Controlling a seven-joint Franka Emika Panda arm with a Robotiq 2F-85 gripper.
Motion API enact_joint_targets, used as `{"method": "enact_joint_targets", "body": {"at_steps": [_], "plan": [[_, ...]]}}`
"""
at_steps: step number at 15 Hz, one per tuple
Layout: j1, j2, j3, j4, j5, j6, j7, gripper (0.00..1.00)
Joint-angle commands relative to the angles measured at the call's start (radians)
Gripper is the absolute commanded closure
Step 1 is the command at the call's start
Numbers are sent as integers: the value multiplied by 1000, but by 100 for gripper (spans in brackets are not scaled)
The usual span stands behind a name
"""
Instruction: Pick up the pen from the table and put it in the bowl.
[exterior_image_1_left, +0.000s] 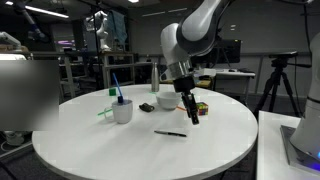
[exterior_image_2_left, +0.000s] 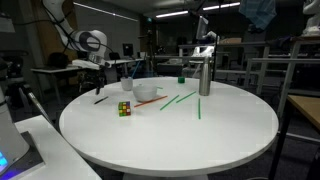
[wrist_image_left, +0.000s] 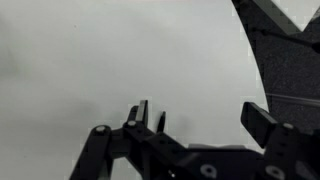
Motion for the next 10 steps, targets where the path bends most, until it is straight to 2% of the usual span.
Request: {"method": "enact_joint_targets", "body": {"at_steps": [1, 10], "plan": [[9, 7, 15, -10, 11, 23, -7, 0], [33, 25, -6, -4, -151, 157, 199, 0]]}}
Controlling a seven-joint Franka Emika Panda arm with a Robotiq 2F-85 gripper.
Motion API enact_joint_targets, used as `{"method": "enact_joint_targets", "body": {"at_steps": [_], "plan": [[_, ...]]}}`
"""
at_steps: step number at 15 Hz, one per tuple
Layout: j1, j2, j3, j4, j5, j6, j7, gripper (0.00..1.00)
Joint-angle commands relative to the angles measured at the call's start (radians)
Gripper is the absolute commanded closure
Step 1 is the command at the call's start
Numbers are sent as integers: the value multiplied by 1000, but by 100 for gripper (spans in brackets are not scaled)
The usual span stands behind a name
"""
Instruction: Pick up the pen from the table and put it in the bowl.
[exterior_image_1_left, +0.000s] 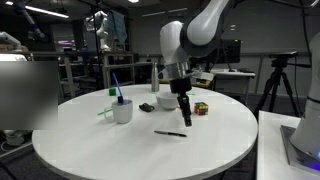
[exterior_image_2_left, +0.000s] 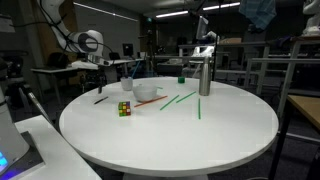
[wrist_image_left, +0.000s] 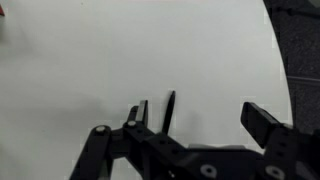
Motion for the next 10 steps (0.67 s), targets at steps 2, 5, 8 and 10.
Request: {"method": "enact_joint_targets", "body": {"at_steps": [2, 5, 8, 10], "plan": [[21, 21, -31, 6, -114, 59, 124, 0], [29, 27, -45, 12, -191, 75, 200, 0], [22, 33, -42, 24, -199, 88, 205, 0], [13, 36, -34, 32, -168, 95, 166, 0]]}}
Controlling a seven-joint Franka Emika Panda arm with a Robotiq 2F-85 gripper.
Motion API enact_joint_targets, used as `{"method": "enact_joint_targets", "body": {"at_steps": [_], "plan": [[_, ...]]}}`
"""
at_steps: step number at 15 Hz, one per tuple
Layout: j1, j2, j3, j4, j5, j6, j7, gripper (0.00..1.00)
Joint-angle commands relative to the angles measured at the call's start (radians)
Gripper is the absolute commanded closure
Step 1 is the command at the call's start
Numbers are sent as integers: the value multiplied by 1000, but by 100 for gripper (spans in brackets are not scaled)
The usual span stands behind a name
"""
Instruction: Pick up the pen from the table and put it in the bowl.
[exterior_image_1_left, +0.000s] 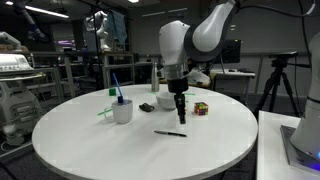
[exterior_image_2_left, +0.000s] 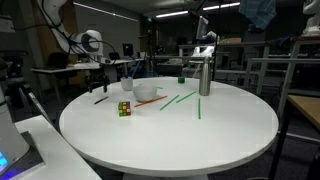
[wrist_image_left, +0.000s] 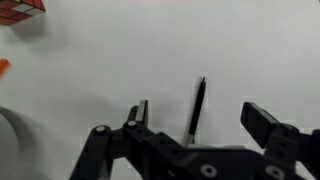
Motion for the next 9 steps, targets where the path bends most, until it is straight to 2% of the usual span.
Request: {"method": "enact_joint_targets", "body": {"at_steps": [1, 9], "plan": [[-2, 23, 0, 26, 31, 33, -39, 0], [-41, 59, 20, 39, 207, 45, -266, 0]]}}
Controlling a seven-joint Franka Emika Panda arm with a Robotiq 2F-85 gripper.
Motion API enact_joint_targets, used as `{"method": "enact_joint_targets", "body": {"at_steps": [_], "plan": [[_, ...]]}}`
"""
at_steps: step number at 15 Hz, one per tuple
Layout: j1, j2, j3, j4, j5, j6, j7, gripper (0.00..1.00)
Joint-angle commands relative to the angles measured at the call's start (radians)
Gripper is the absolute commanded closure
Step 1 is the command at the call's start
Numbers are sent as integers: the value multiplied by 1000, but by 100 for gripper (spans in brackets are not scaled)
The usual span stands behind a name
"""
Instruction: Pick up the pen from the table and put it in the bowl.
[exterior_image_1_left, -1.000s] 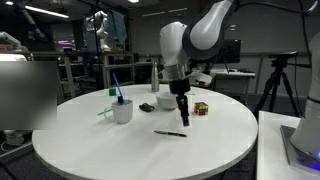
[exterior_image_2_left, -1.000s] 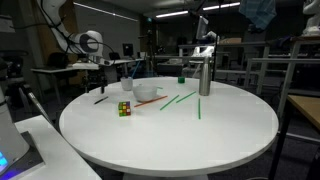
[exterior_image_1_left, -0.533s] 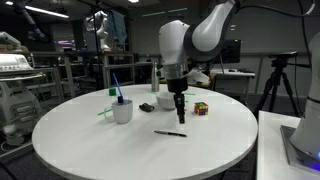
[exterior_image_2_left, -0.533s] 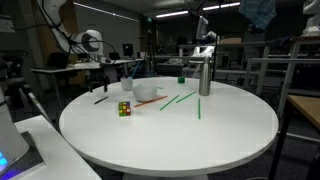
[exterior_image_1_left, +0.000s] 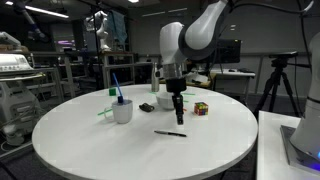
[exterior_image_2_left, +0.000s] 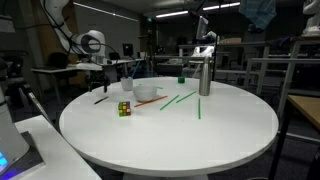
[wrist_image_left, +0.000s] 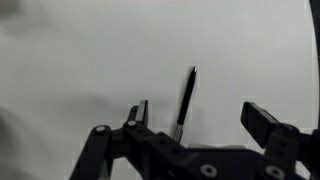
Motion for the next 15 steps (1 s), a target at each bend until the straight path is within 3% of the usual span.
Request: {"method": "enact_joint_targets", "body": {"at_steps": [1, 8, 15], "plan": [[-39, 54, 22, 37, 89, 8, -128, 0], [-66, 123, 37, 101, 121, -22, -217, 0], [-53, 172, 44, 155, 95, -5, -158, 0]]}}
